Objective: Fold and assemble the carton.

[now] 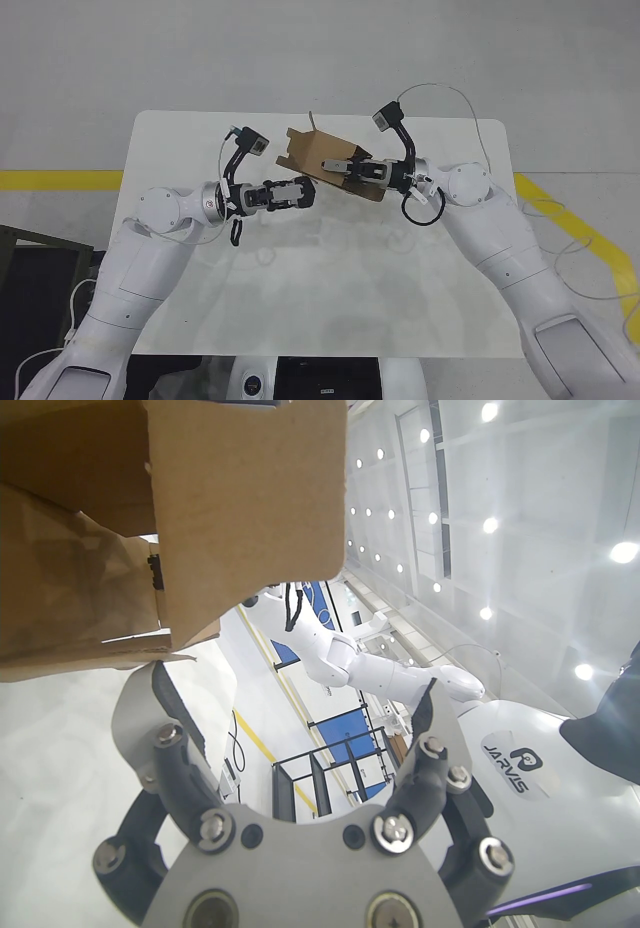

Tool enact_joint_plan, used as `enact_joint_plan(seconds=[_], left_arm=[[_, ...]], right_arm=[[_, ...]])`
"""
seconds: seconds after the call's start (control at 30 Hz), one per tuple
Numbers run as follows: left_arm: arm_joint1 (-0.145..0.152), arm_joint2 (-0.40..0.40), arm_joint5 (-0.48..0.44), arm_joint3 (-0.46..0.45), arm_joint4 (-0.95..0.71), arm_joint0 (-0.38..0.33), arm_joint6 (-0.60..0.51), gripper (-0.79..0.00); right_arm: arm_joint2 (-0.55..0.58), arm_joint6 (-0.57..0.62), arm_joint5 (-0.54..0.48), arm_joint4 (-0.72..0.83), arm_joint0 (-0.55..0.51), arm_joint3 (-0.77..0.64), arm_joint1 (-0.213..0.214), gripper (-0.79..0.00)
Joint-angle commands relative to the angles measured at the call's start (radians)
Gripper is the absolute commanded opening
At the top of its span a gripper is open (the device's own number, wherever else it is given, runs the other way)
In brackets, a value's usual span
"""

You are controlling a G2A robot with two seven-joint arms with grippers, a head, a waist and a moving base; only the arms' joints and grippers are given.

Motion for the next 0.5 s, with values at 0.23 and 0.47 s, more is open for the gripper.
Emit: enact_joint_plan(seconds=[0.23, 0.47], left_arm=[[0.004, -0.031, -0.008, 0.027, -0.007, -0.007, -0.009, 0.0], [0.015, -0.097, -0.031, 0.048, 0.002, -0.018, 0.003, 0.0]], right_arm=[[0.026, 0.025, -0.005, -0.004, -0.003, 0.026, 0.001, -0.785], [0.06, 0.111, -0.008, -0.001, -0.003, 0.057, 0.011, -0.785]])
